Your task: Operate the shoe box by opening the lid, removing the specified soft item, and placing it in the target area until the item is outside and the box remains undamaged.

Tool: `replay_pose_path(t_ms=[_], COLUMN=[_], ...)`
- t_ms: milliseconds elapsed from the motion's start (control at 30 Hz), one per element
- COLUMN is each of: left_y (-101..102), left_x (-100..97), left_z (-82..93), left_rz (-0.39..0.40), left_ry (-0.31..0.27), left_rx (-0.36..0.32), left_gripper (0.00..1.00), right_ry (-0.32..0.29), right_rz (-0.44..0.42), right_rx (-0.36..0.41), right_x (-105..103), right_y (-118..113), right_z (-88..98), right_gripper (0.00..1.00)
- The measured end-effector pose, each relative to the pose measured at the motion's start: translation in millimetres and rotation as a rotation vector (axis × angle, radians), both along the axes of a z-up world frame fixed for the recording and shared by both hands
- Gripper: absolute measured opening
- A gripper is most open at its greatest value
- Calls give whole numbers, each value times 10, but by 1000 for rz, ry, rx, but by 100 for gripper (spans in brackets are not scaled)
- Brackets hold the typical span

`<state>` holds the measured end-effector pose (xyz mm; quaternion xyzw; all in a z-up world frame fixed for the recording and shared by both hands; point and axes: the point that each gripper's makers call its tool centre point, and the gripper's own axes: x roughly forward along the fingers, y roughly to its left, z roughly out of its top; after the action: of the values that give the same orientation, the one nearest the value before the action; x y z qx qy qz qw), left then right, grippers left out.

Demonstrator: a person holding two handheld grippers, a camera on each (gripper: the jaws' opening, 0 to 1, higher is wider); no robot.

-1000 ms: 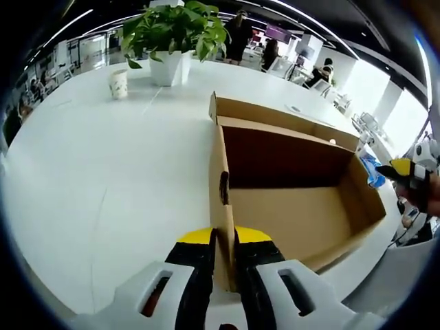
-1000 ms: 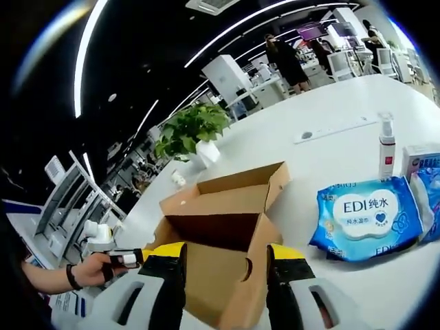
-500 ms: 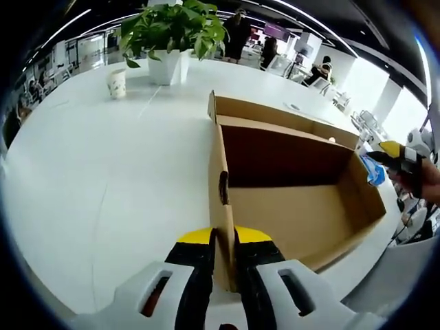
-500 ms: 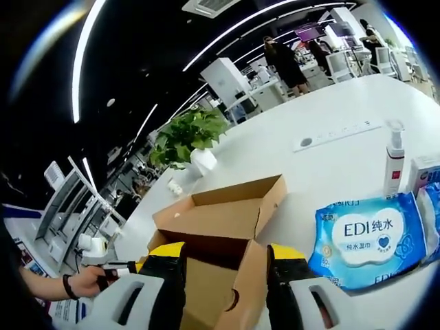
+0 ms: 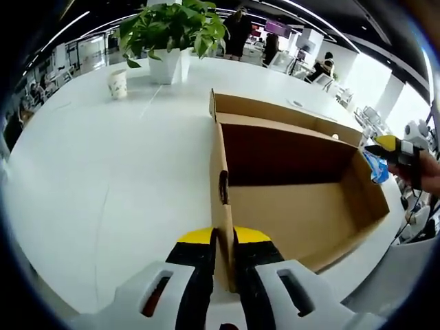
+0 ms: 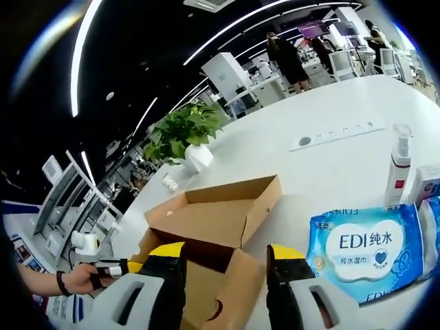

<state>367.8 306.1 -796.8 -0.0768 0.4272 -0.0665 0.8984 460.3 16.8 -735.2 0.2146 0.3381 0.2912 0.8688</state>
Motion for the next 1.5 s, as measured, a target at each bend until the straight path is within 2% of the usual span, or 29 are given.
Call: replay_pose_path(t_ms=[400,800,1167,1400,1500], left_y=[-5,-15,-15,-16,-14], left_x=[-7,-19,-20,-14,-8], left_z=[3,7,7,7,5], left_rz=[0,0,1,-4,-2], left_ry=[7,9,4,5,4], left_rx=[12,18,12,12,9], left_gripper=[7,7,7,7,7], right_ry=[20,45,68,87,99], right_rz=[6,-7,18,52,32], right_rx=[-15,-30,-47,-93,-81], right_x=[151,336,416,444,505], right_y=[-3,96,198,273,274], right_z=[-121,-239,-379,-525,-544], right_gripper=[44,44,44,43,41])
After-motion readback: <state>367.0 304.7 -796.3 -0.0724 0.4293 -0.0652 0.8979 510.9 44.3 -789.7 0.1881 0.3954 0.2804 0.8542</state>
